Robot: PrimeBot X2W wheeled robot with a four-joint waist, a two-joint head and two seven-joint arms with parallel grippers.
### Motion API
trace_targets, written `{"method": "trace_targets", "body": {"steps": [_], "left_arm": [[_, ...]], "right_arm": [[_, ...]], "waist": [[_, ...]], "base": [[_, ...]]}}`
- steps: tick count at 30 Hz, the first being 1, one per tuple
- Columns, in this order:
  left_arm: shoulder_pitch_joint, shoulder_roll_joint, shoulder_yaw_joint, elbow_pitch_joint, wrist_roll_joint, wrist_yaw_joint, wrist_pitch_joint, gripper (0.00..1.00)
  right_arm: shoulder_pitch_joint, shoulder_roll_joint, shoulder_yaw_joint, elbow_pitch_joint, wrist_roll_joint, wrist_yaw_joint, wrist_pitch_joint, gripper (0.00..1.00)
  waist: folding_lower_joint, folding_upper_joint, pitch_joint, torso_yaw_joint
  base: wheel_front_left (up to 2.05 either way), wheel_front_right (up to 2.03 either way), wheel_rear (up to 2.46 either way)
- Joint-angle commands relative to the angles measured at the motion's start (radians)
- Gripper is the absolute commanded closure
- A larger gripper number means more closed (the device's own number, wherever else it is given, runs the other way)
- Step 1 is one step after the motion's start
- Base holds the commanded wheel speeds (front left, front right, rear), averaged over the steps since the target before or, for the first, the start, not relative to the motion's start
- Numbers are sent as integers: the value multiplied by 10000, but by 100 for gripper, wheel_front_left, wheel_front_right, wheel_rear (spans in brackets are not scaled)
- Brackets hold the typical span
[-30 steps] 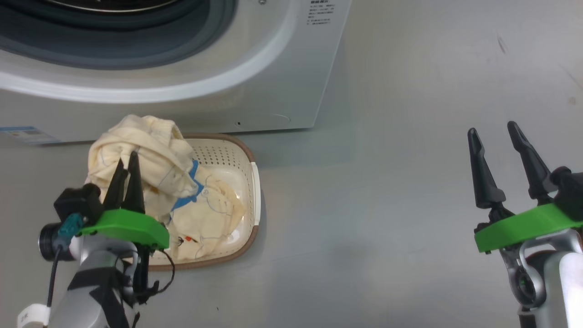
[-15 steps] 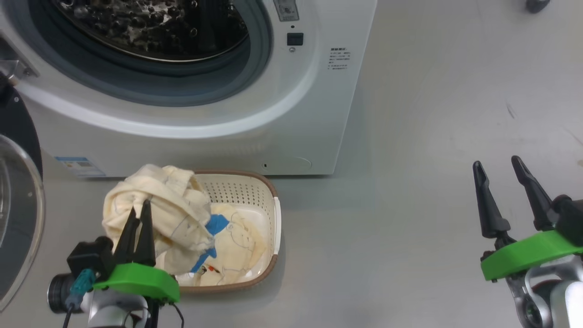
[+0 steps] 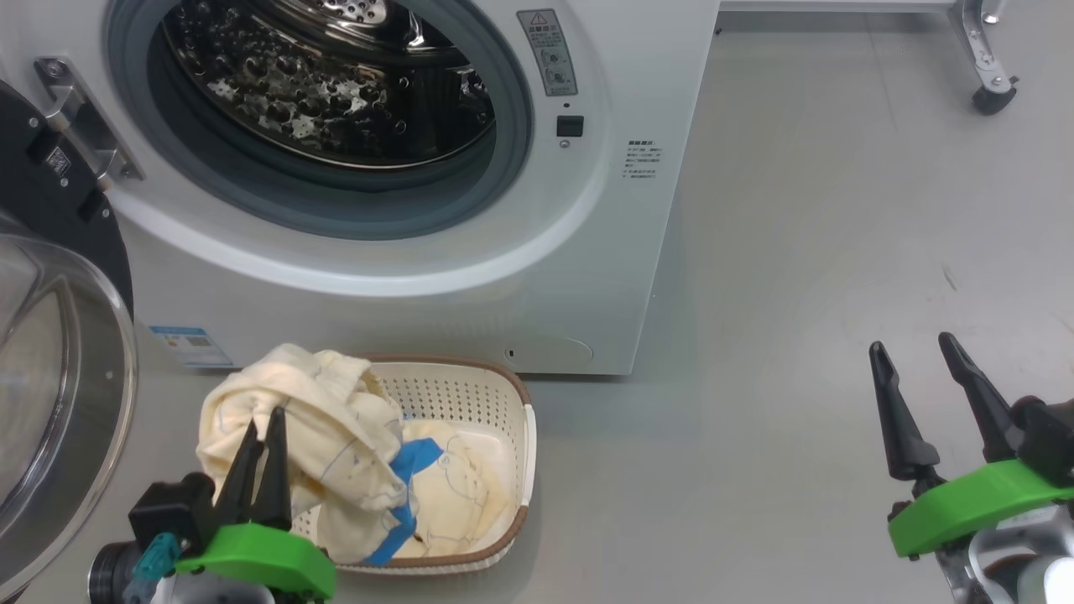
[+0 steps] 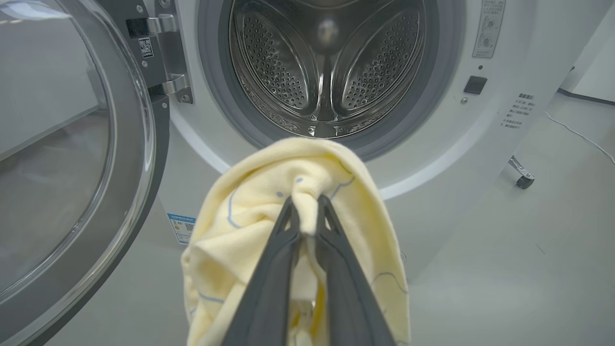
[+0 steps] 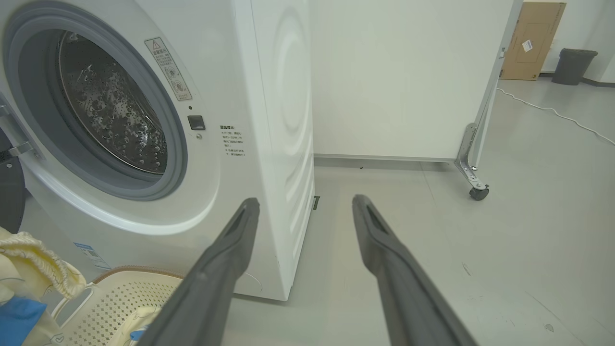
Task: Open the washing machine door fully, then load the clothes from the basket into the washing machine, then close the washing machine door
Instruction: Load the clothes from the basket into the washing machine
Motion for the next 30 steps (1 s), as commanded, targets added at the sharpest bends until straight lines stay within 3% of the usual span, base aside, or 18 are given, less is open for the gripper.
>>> {"method": "trace_targets", "body": {"steps": [1, 30], "left_arm": [[-185, 243, 353, -468, 107, 61, 6, 100], [137, 392, 144, -794, -75, 222, 216, 100]], "right_arm": [[-116, -148, 155, -429, -38, -7, 52, 0], [307, -148, 177, -600, 39, -7, 272, 0]], "waist": [[1, -1, -116, 38], [1, -1, -482, 6]], "base": [[0, 0, 0], [0, 0, 0]]}}
